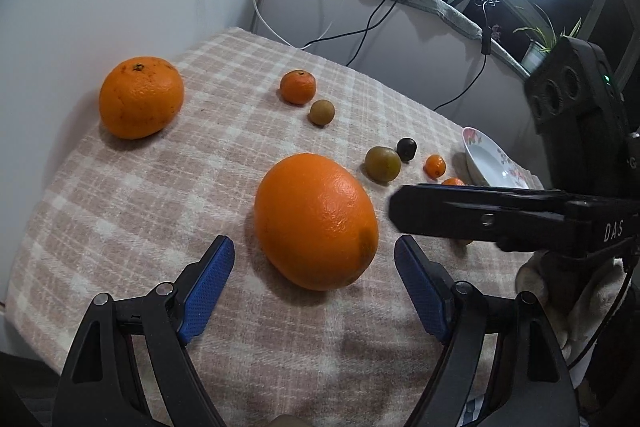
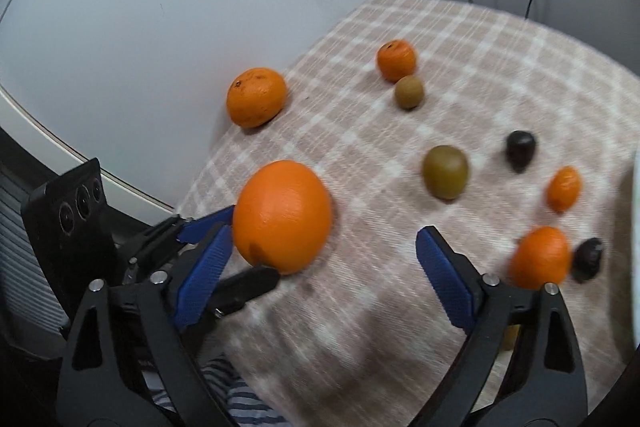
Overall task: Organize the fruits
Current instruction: 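Move the right gripper to the large orange and close around it, then carry the large orange with the right gripper onto the white plate and release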
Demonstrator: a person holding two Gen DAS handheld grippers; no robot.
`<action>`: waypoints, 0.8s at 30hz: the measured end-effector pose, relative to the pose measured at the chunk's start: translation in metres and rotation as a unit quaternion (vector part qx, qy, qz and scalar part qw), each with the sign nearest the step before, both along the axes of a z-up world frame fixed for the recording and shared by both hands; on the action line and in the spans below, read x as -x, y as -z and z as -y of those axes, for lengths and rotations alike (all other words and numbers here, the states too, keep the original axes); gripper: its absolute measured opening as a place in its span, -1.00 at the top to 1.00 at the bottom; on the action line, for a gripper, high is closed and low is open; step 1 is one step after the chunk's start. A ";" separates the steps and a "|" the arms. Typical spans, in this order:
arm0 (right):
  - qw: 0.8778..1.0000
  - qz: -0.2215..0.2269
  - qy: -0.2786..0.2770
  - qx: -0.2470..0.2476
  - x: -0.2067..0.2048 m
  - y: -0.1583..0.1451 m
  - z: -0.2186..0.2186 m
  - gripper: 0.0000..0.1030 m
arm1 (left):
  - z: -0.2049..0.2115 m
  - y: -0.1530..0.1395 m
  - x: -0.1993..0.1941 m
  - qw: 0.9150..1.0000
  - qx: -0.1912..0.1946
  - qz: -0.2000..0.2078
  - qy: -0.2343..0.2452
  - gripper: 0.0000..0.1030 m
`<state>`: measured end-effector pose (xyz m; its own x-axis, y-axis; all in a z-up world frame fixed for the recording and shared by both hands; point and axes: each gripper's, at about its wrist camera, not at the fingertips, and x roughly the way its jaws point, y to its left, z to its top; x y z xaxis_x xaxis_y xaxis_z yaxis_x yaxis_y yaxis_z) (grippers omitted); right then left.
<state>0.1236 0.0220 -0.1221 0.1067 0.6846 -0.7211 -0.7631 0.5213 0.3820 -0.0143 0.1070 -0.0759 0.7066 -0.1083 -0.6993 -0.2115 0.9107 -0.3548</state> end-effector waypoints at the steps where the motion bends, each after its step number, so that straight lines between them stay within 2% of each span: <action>1: 1.000 -0.007 -0.003 -0.003 -0.001 0.001 -0.003 -0.83 | 0.000 0.001 -0.001 1.000 0.002 0.000 0.001 -0.59; 4: 1.000 -0.027 -0.012 -0.008 -0.003 0.006 -0.011 -0.81 | 0.000 0.002 -0.003 1.000 0.004 0.002 0.002 -0.58; 6: 0.999 -0.036 -0.017 -0.010 -0.003 0.007 -0.014 -0.73 | -0.001 0.003 -0.004 1.000 0.008 0.002 0.004 -0.56; 10: 0.998 -0.054 -0.024 -0.013 -0.004 0.011 -0.020 -0.71 | 0.000 0.005 -0.004 1.000 0.012 0.002 0.006 -0.46; 12: 0.998 -0.059 -0.028 -0.014 -0.004 0.014 -0.022 -0.60 | 0.000 0.006 -0.005 1.000 0.013 0.000 0.008 -0.43; 14: 0.997 -0.064 -0.032 -0.014 -0.004 0.015 -0.024 -0.52 | 0.000 0.007 -0.006 1.000 0.016 -0.002 0.009 -0.32; 19: 0.996 -0.076 -0.038 -0.013 -0.003 0.023 -0.029 -0.32 | 0.001 0.009 -0.006 1.000 0.016 -0.002 0.009 -0.27; 24: 0.996 -0.076 -0.036 -0.013 -0.002 0.026 -0.030 -0.32 | 0.002 0.009 -0.006 1.000 0.007 -0.002 0.009 -0.27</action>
<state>0.1256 0.0522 -0.1482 -0.0535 0.7058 -0.7064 -0.7302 0.4549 0.5098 -0.0079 0.1047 -0.0844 0.7020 -0.1309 -0.7000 -0.1959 0.9095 -0.3666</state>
